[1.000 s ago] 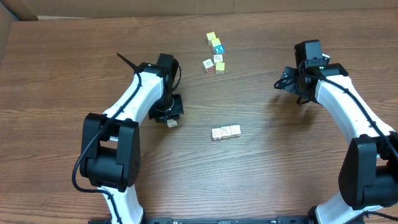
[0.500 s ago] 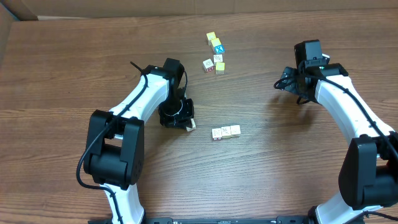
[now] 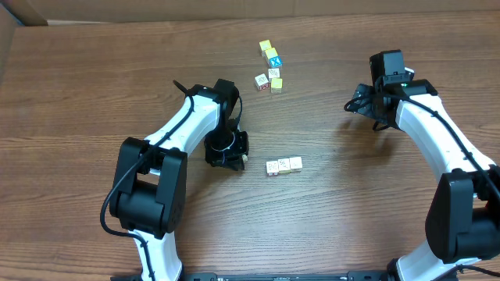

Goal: Flip 4 blocks

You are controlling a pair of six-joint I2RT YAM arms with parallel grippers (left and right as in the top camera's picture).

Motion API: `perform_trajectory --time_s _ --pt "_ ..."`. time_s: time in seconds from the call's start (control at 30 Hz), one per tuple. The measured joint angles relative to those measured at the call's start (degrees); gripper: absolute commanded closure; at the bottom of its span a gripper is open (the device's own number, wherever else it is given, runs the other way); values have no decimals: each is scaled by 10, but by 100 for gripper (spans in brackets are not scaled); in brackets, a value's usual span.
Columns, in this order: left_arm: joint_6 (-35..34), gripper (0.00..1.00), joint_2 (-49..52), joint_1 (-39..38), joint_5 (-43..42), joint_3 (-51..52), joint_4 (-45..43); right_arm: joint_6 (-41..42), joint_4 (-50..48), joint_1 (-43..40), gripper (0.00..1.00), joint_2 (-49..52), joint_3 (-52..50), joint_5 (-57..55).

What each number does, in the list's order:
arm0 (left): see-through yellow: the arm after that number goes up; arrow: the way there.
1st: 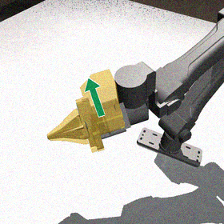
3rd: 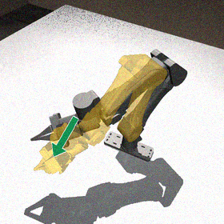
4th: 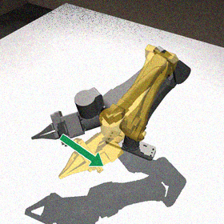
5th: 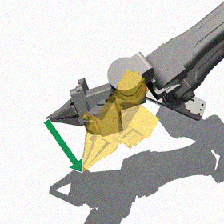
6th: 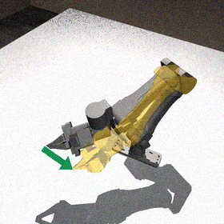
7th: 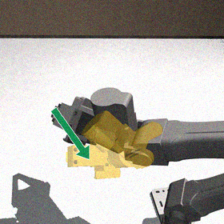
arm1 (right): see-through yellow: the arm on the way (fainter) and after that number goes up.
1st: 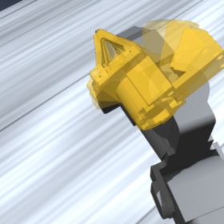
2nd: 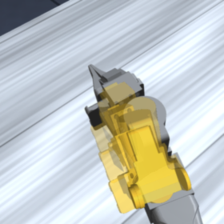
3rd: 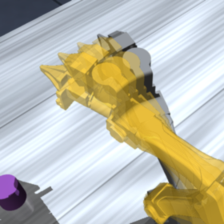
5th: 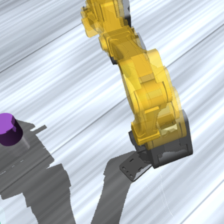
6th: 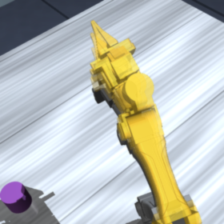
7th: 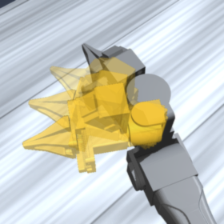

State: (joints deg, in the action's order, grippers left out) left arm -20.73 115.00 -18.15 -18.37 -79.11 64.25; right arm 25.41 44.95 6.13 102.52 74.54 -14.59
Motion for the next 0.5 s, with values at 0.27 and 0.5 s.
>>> perform_trajectory --time_s 0.27,0.5 --pt "-19 94 -80 0 56 0 -36 0 0 0 0 0 0 0" --pt "-68 96 -104 0 136 0 -71 0 0 0 0 0 0 0"
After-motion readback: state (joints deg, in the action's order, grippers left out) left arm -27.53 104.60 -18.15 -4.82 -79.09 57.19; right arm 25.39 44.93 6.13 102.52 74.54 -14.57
